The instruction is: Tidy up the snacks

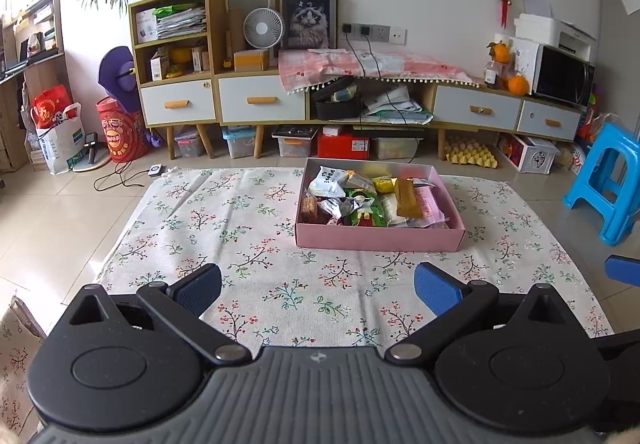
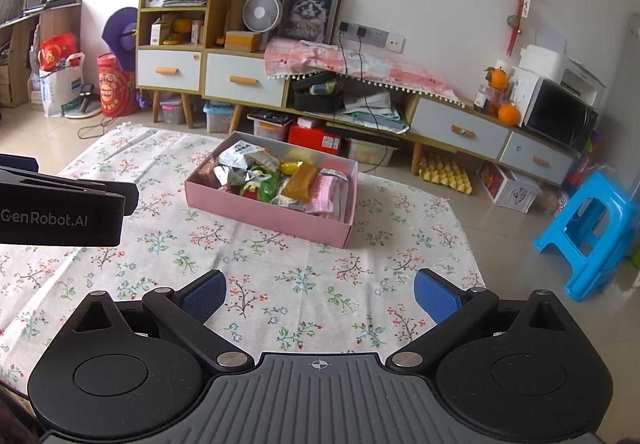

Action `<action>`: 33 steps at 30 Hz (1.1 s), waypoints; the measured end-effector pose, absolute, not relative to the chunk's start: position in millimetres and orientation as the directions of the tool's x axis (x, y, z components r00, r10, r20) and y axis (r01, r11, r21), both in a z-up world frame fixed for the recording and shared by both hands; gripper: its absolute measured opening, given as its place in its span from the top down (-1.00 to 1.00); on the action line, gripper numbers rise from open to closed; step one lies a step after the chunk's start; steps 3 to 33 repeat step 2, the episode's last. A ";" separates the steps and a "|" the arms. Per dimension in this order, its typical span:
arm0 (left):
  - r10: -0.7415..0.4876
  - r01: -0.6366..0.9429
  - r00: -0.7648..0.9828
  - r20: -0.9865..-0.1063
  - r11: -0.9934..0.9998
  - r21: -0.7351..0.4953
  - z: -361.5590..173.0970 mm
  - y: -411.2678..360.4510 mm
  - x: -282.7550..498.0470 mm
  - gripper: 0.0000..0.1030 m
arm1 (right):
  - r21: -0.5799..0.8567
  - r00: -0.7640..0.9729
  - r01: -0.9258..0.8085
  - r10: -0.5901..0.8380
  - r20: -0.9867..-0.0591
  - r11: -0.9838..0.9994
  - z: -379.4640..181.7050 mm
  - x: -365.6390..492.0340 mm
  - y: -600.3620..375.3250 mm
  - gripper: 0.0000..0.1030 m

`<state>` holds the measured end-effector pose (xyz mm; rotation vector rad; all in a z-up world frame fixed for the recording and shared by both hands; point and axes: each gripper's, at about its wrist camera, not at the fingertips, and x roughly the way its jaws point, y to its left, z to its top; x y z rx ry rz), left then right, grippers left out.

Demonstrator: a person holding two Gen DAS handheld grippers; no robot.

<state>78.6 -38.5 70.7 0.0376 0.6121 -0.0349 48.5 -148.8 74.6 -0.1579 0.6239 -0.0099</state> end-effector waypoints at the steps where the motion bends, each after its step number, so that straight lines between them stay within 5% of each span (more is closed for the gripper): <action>1: -0.022 0.044 0.818 -0.575 0.999 0.025 70.9 -38.4 78.7 -1.00 | -0.149 0.812 -0.038 -0.057 -0.581 0.988 74.6 48.4 -148.8 -0.97; 33: -0.023 0.045 0.818 -0.575 0.999 0.024 70.7 -38.5 78.5 -1.00 | -0.147 0.812 -0.037 -0.056 -0.581 0.988 74.4 48.2 -148.5 -0.97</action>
